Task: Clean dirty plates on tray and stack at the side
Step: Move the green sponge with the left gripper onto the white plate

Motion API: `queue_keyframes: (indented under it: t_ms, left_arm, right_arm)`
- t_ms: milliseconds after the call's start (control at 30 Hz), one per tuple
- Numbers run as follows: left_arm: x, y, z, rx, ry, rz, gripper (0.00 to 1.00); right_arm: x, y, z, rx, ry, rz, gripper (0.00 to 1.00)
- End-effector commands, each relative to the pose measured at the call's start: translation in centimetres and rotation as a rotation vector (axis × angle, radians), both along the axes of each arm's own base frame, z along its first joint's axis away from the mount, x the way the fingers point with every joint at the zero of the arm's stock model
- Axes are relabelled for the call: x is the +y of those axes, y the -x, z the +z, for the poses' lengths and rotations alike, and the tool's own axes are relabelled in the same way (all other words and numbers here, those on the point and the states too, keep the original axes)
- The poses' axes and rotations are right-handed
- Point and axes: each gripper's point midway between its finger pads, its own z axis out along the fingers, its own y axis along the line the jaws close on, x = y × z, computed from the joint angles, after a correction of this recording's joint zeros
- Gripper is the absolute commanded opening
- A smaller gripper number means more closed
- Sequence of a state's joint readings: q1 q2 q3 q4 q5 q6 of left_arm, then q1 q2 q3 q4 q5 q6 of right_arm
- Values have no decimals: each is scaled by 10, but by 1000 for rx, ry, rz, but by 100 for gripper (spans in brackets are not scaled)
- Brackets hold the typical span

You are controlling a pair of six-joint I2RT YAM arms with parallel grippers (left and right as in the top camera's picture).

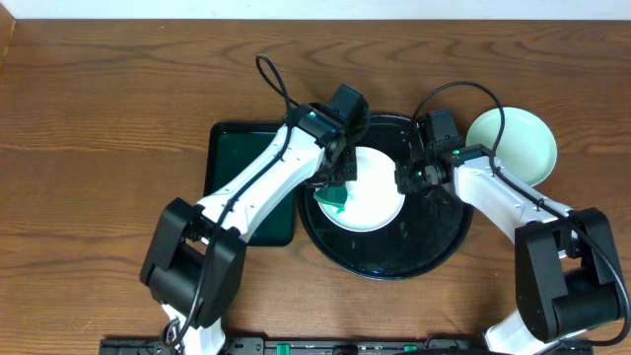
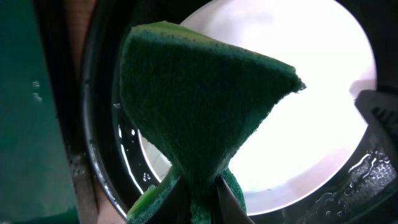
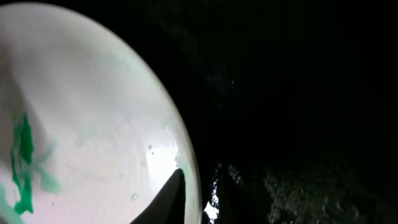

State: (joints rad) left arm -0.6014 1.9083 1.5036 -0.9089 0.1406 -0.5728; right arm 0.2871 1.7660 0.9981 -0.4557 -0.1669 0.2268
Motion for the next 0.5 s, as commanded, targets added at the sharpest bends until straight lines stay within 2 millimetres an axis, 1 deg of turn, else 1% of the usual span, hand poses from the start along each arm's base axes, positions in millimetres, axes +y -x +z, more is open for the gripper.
queue_keyframes:
  t_ms: [0,133,300,467]
  left_arm:
    - [-5,-4,-4,10,12,12,7]
    - [-6,-4,-18,35,-3,28,7]
    - [-7,-4,-28,50,-13,27,7]
    - [-8,-4,-37,61,-22,24,7]
  right_arm:
    - [0,1,2,-19,21,20,13]
    - [-1,5,-1,-6,24,20,7]
    - [0,6,-3,-5,14,24,2]
    - [3,8,-3,-2,10,31,1]
